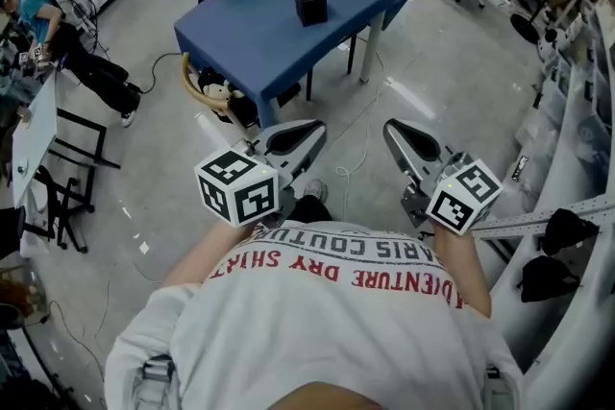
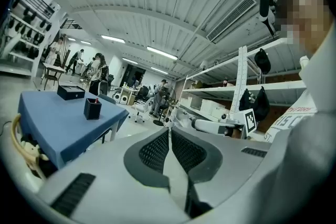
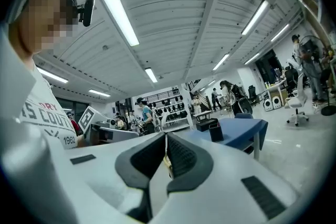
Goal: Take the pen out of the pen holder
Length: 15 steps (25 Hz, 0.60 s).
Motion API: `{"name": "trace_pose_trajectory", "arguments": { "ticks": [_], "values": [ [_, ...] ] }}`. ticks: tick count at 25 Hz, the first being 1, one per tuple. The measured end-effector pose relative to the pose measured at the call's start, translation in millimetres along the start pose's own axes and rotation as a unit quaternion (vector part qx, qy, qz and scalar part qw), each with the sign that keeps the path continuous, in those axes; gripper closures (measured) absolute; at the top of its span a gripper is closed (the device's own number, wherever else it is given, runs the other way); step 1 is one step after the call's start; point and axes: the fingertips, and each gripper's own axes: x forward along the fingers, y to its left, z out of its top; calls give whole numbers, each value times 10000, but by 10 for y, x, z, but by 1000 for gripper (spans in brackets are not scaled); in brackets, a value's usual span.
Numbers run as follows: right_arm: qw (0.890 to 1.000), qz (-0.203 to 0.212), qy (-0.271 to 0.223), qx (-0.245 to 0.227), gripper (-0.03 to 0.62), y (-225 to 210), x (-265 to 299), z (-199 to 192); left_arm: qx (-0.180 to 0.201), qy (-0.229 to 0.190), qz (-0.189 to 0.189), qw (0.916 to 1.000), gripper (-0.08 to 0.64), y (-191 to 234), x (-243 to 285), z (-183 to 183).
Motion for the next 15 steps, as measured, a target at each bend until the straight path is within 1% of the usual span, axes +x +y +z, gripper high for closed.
{"name": "trace_pose_trajectory", "arguments": {
  "ticks": [4, 8, 11, 15],
  "values": [
    [10000, -53, -42, 63, 565, -59, 28, -43, -82, 27, 5, 10000, 522, 99, 24, -48],
    [9999, -2, -114, 80, 565, -123, 101, -44, -71, 43, -149, 9999, 522, 188, 122, -40],
    [9999, -70, -76, 67, 565, -264, 204, -24, -96, -56, -285, 9995, 522, 284, 235, 41],
    [9999, -81, -39, 83, 565, -486, 352, 4, -144, -18, -282, 9995, 522, 484, 433, 84]
  ]
}}
